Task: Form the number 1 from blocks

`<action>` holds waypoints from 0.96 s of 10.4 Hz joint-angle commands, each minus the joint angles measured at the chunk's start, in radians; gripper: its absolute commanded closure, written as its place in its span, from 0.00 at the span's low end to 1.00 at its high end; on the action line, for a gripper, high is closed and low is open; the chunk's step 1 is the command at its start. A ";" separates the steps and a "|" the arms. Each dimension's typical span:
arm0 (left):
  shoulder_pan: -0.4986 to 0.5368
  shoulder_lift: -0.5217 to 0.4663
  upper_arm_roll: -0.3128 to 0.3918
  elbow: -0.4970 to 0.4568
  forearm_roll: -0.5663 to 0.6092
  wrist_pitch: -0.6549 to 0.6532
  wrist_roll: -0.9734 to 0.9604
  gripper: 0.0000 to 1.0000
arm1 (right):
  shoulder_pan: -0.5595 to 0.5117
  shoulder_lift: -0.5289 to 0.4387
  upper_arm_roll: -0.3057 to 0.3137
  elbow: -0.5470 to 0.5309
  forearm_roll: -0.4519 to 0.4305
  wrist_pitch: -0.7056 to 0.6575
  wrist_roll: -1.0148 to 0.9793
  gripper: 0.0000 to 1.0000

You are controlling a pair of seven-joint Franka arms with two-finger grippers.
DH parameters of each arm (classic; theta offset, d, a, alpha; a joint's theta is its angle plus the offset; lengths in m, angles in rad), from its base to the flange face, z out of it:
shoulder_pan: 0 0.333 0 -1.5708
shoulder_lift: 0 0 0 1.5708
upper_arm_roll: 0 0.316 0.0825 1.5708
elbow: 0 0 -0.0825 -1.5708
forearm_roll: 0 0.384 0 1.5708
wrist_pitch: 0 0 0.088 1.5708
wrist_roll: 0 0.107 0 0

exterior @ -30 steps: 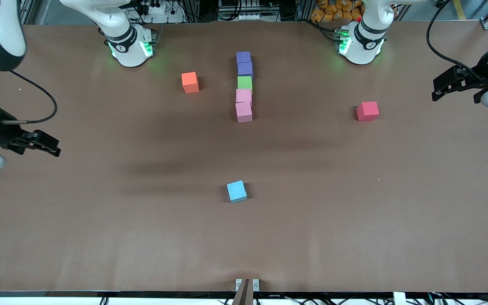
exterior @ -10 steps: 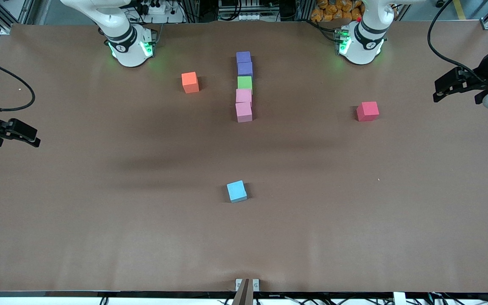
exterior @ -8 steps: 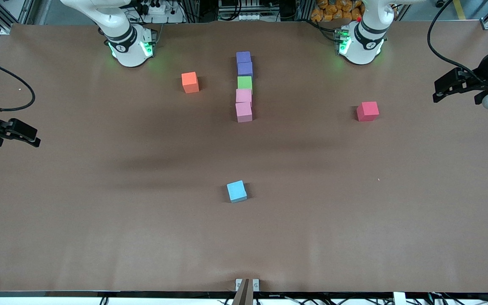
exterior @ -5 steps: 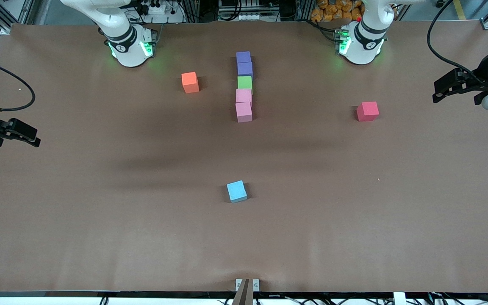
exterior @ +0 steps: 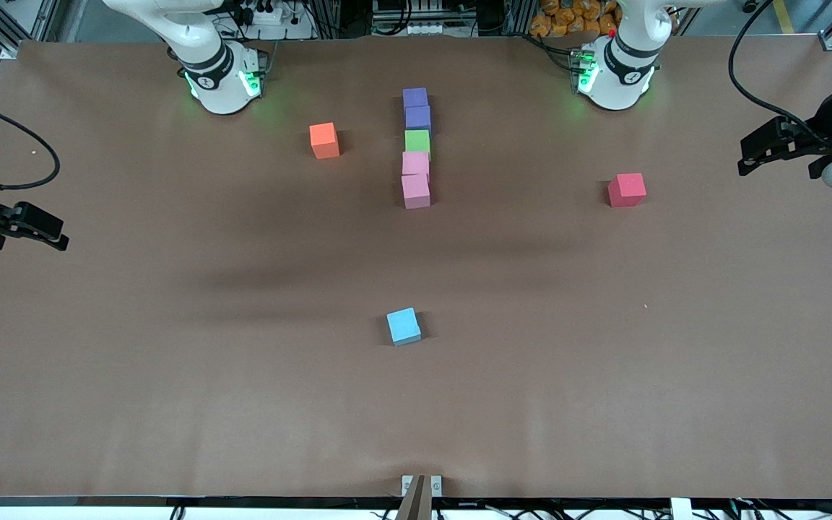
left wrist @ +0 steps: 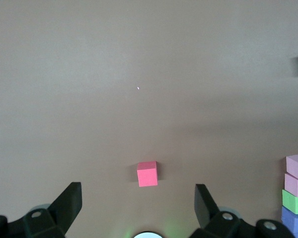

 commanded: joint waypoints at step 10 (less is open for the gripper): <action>0.002 0.013 0.004 0.020 -0.015 -0.020 -0.011 0.00 | -0.029 -0.139 0.014 -0.147 -0.015 -0.028 -0.023 0.00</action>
